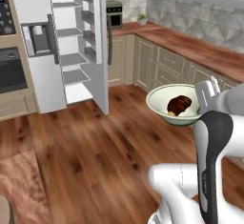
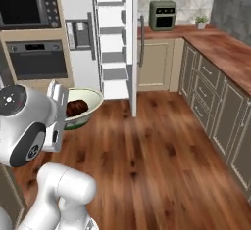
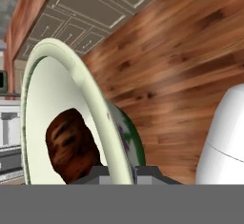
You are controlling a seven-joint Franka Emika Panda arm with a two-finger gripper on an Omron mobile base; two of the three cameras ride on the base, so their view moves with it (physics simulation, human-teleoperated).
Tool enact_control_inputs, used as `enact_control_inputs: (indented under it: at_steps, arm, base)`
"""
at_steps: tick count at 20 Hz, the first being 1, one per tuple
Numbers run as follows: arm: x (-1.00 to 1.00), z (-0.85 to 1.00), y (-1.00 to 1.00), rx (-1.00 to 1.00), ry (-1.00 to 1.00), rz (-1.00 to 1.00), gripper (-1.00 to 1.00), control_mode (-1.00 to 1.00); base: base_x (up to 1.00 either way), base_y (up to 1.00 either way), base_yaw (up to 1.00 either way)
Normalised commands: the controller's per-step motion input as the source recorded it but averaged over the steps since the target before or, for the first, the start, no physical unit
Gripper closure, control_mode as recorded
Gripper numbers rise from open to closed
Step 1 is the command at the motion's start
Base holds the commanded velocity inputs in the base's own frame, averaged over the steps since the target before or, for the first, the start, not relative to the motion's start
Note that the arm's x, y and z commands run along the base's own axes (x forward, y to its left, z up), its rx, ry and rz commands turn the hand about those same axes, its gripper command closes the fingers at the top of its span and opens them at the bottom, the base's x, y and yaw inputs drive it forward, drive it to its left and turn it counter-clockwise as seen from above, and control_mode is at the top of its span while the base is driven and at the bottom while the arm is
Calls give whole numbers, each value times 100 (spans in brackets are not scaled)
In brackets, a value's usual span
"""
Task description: Place one of the steaks on the plate and the other in the bowl. Then place the bowl in the fridge.
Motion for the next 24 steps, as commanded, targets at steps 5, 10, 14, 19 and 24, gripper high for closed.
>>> enact_control_inputs:
  at_steps: [5, 10, 14, 19, 24]
  arm:
    - [0, 0, 0, 0, 0, 0, 100, 100]
    - [0, 0, 0, 0, 0, 0, 100, 100]
    - [0, 0, 0, 0, 0, 0, 100, 100]
    - [0, 0, 0, 0, 0, 0, 100, 100]
    - [0, 0, 0, 0, 0, 0, 100, 100]
  base:
    - [100, 0, 0]
    - [100, 3, 0]
    - [100, 0, 0]
    - [100, 10, 0]
    - [100, 24, 0]
